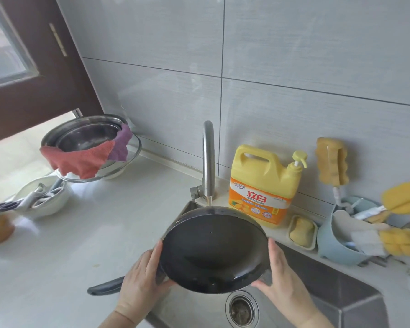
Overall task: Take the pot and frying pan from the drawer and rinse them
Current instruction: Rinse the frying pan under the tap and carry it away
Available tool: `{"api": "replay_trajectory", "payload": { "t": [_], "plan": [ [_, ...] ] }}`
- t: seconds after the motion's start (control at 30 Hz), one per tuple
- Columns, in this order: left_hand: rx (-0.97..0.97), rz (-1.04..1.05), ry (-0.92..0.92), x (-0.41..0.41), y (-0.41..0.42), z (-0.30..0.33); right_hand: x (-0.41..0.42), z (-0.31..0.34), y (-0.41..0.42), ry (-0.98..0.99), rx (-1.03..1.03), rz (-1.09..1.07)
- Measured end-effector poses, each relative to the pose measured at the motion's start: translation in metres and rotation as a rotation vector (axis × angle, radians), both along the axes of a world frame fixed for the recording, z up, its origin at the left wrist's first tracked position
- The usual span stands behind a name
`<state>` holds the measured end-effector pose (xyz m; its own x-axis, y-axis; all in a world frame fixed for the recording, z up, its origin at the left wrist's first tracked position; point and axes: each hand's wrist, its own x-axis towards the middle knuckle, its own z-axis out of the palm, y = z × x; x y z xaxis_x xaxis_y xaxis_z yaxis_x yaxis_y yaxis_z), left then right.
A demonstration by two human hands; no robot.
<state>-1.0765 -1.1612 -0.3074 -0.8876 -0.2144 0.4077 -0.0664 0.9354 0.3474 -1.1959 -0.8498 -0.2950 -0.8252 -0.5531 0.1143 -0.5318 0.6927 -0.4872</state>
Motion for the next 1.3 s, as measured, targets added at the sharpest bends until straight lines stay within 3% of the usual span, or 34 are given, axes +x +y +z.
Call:
{"api": "replay_trajectory", "payload": {
  "t": [0.47,0.83,1.0,1.2,1.3],
  "plan": [
    [0.029,0.094,0.020,0.003,-0.021,0.004,-0.030,-0.007,-0.032,0.158,-0.034,0.150],
    [-0.052,-0.069,0.109,-0.034,0.016,-0.003,-0.029,-0.002,0.020,0.177,-0.050,-0.057],
    [-0.083,-0.151,0.129,-0.049,0.035,0.002,-0.026,0.012,0.041,0.347,-0.150,-0.131],
    [-0.060,-0.158,0.095,-0.044,0.028,-0.003,-0.023,0.007,0.037,0.317,-0.120,-0.165],
    [-0.023,-0.102,0.062,-0.032,0.016,-0.002,-0.023,0.000,0.023,0.203,-0.069,-0.119]
  ]
}}
